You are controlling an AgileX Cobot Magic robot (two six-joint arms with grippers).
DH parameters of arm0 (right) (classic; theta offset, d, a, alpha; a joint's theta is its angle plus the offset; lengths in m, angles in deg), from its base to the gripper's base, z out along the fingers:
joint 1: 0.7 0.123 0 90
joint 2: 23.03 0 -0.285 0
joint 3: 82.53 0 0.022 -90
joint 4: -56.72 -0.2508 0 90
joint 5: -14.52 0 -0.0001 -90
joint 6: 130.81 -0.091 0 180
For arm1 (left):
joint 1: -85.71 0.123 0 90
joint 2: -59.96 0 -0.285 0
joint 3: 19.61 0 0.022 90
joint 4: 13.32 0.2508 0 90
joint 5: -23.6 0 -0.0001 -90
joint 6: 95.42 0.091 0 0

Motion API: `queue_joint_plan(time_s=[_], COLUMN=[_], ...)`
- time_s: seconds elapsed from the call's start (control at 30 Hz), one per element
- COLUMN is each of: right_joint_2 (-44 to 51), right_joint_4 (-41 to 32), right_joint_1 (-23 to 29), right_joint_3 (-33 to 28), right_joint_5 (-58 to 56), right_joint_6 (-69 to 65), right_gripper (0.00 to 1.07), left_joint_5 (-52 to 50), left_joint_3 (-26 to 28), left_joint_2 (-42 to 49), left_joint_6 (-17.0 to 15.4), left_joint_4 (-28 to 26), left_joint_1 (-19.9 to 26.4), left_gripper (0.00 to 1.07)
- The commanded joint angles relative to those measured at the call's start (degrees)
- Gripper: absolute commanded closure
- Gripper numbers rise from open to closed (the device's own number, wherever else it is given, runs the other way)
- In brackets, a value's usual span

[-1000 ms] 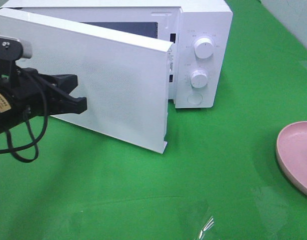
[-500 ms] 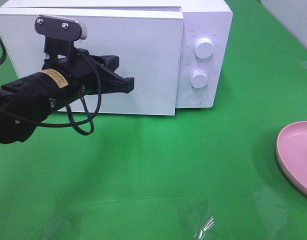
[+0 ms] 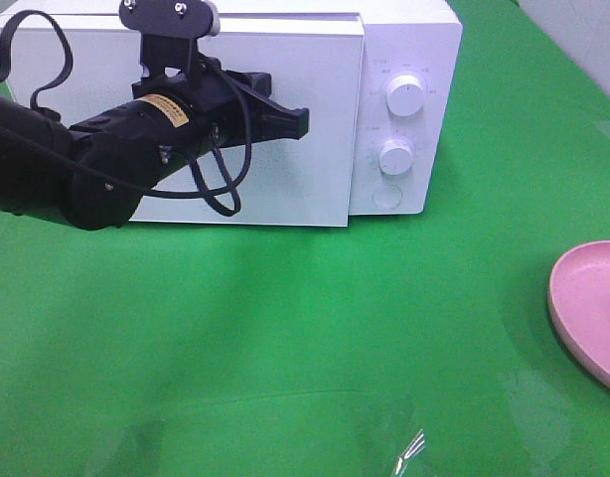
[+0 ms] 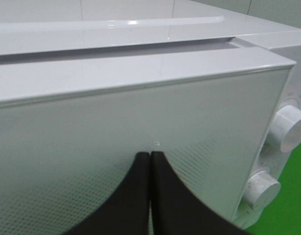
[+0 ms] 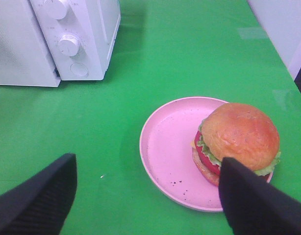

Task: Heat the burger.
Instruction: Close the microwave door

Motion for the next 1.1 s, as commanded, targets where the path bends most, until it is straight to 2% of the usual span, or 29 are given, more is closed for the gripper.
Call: queue_joint_plan(time_s=[0.03, 0.3, 0.37, 0.47, 0.53, 0.57, 0.6, 0.73, 0.87, 1.1], right_joint_2=[1.5, 1.5, 1.5, 1.5, 1.5, 1.5, 1.5, 1.5, 1.5, 1.5], right_joint_4=[-0.1, -0.1, -0.1, -0.1, -0.1, -0.1, -0.1, -0.1, -0.1, -0.1], right_joint_1=[-0.5, -0.5, -0.5, -0.5, -0.5, -0.5, -0.5, -0.5, -0.5, -0.5], right_joint_3=[-0.2, -0.2, -0.2, -0.2, -0.2, -0.2, -0.2, -0.2, -0.2, -0.2], right_joint_5=[0.5, 0.5, 0.5, 0.5, 0.5, 0.5, 0.5, 0.5, 0.5, 0.5], right_joint_6=[1.0, 1.0, 1.0, 1.0, 0.9, 0.9, 0.9, 0.9, 0.9, 0.9], right_gripper=[0.31, 0.31, 0.31, 0.31, 0.31, 0.31, 0.31, 0.31, 0.31, 0.31], left_joint_5=[-0.3, 0.3, 1.0, 1.0, 0.6, 0.6, 0.6, 0.6, 1.2, 9.2], left_joint_3=[2.6, 6.3, 8.4, 8.7, 8.9, 8.9, 8.9, 8.9, 8.9, 8.9], left_joint_2=[-0.9, -3.4, -4.4, -4.4, -4.6, -4.6, -4.8, -4.8, -4.6, -1.8], left_joint_6=[0.1, 0.2, 2.9, 4.1, 7.7, 7.7, 8.3, 8.3, 8.3, 8.4], left_joint_4=[-1.0, -2.5, -6.0, -6.4, -7.4, -7.4, -9.6, -11.6, -11.0, -10.1], left_joint_1=[-0.1, -0.1, 0.1, 0.1, 0.1, 0.1, 0.8, 2.1, 3.2, 0.1], left_gripper=[1.07, 1.07, 1.07, 1.07, 1.07, 1.07, 1.07, 1.07, 1.07, 1.07])
